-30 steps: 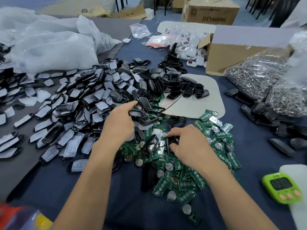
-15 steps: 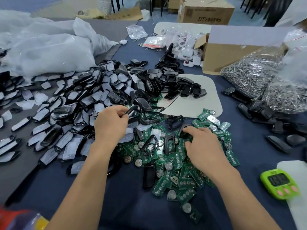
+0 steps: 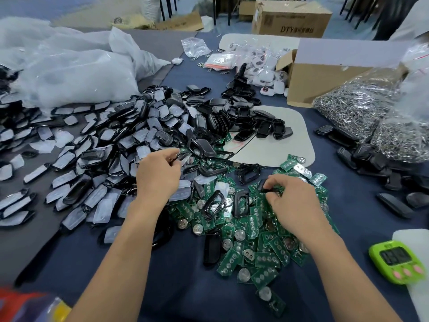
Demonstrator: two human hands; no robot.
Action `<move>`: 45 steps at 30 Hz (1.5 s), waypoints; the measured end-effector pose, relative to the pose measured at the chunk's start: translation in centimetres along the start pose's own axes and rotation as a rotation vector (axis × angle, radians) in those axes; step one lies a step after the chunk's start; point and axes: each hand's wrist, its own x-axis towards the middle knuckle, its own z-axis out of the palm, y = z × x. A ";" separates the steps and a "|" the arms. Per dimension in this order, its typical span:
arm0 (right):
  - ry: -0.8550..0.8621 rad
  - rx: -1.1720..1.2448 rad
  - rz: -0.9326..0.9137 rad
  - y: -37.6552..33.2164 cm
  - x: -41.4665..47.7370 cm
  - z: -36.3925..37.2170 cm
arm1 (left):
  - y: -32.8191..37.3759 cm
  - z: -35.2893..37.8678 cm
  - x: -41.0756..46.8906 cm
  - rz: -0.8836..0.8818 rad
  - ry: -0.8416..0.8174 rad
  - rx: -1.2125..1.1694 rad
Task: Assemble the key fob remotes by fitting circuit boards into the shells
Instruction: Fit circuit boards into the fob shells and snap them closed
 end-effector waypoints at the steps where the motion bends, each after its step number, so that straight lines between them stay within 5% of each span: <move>1: 0.027 -0.044 -0.015 -0.1 0.0 0.1 | 0.2 0.2 0.1 0.011 -0.017 0.015; 10: -0.243 -0.312 -0.127 -1.8 -2.2 -0.4 | 1.1 1.0 1.4 0.110 -0.085 0.350; 16: -0.219 -0.360 -0.153 -1.7 -2.4 0.1 | 1.1 0.5 1.6 0.094 -0.039 0.298; 25: -0.012 0.419 0.052 -0.2 -1.1 -0.1 | 0.6 1.3 -3.1 0.105 -0.063 -0.059; 29: -0.054 0.738 0.123 -0.6 -0.6 0.4 | 1.3 2.3 -4.5 0.123 -0.111 -0.075; 40: -0.007 1.149 0.155 -2.1 0.9 0.1 | 6.2 3.6 -1.8 0.260 -0.106 -0.048; 45: 0.099 1.132 0.180 -1.8 2.3 0.5 | 9.6 6.2 2.0 0.321 -0.211 0.060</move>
